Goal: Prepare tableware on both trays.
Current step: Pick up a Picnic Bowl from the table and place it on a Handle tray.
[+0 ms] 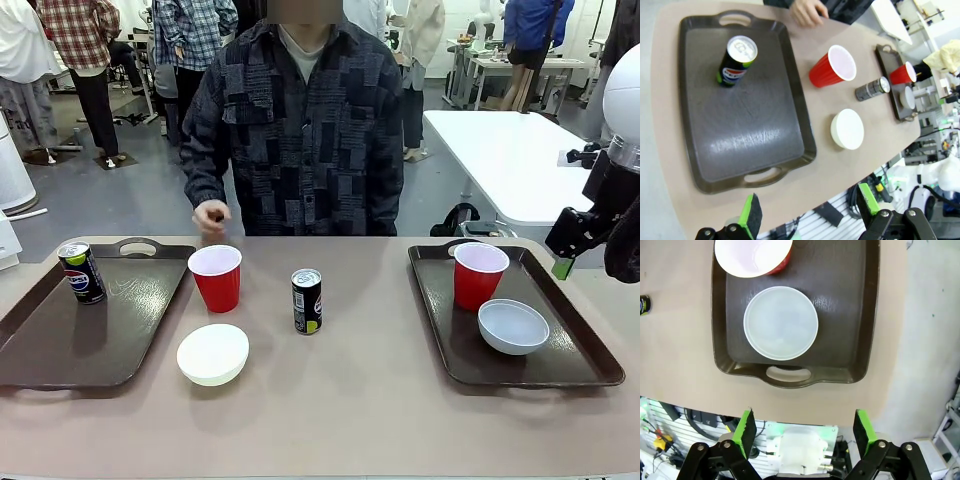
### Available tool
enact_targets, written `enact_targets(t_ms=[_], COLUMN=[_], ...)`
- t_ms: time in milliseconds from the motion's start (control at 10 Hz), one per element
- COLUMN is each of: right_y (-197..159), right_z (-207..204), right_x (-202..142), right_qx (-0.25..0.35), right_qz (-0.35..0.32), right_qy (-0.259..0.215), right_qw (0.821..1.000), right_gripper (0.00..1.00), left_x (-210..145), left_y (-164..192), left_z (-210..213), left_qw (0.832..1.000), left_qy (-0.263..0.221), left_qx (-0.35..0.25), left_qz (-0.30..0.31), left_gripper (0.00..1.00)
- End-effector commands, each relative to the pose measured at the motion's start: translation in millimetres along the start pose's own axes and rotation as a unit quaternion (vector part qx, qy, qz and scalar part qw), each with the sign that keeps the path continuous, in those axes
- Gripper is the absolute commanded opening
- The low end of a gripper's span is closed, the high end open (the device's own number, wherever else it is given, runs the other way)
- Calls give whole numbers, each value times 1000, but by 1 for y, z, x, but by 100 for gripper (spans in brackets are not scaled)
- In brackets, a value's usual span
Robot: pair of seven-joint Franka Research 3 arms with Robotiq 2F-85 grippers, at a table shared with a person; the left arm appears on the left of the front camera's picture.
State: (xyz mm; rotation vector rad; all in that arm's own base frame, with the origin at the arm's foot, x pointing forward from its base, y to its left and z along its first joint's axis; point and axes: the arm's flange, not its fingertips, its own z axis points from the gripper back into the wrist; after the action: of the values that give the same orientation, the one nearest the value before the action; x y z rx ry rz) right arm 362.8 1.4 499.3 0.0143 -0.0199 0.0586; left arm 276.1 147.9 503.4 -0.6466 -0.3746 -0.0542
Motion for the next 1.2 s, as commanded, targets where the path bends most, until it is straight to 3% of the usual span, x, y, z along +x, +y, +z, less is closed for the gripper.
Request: enact_targets(t_ms=[0,600,800,1100], right_y=[-1,0,-22,-93], right_z=[-4,0,23,49], right_x=[2,0,-13,-28], right_qx=[0,0,131,292], right_qz=[-2,0,11,-33], right_qy=[-6,0,12,-11], right_qw=[1000,1000,991,956], right_gripper=[100,98,100,100], left_x=[0,0,10,39], left_y=[-1,0,-29,-89], left_z=[1,0,0,-12], left_qw=[1000,1000,996,980], left_qy=[-3,0,36,90], left_qx=[-5,0,76,162], left_qz=[3,0,-7,-68], left_gripper=[100,100,100,100])
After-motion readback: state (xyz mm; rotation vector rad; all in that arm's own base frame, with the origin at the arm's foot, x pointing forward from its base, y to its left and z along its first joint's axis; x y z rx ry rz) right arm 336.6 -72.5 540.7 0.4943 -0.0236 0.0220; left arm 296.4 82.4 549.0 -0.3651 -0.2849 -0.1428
